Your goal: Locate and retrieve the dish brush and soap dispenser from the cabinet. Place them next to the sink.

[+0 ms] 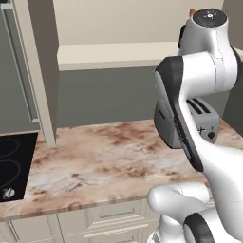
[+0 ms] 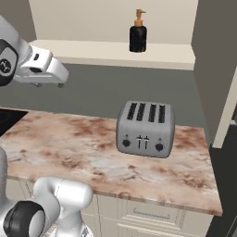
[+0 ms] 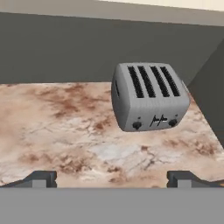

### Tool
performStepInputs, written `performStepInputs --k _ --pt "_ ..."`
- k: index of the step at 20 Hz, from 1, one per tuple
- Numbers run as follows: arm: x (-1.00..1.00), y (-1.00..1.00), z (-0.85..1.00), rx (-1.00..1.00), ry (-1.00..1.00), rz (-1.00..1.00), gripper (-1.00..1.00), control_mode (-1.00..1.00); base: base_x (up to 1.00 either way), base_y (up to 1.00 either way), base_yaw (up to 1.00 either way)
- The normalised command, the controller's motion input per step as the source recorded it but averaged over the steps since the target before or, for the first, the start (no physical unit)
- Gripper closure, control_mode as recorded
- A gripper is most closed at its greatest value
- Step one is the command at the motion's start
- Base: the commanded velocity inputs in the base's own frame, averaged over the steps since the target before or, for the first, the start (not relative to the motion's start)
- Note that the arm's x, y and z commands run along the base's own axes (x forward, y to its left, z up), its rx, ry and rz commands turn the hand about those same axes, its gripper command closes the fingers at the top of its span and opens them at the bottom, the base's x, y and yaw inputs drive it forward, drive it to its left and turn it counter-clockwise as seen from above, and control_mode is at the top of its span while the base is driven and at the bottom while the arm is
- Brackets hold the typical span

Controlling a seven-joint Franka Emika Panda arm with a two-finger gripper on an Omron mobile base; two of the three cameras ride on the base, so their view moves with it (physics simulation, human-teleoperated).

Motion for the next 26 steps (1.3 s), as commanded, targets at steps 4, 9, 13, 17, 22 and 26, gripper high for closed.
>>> performStepInputs --k 4,9,13,17,22,26 --pt "0.67 -0.32 0.09 0.00 -0.04 -0.16 -1.00 -1.00 0.00 0.00 0.00" --pt "0.41 -0.33 0.01 0.00 -0.18 -0.14 -1.00 -1.00 0.00 0.00 0.00" --pt "0.05 -0.04 -0.26 0.01 -0.41 -0.01 -1.00 -1.00 0.00 0.00 0.00" --pt "0.01 -0.04 0.07 0.00 -0.20 -0.01 -1.00 -1.00 0.00 0.00 0.00" --pt "0.01 0.00 0.00 0.00 0.00 0.00 -1.00 -1.00 0.00 0.00 0.00" --pt "0.00 0.00 0.00 0.00 0.00 0.00 -1.00 1.00 0.00 -0.01 -0.01"
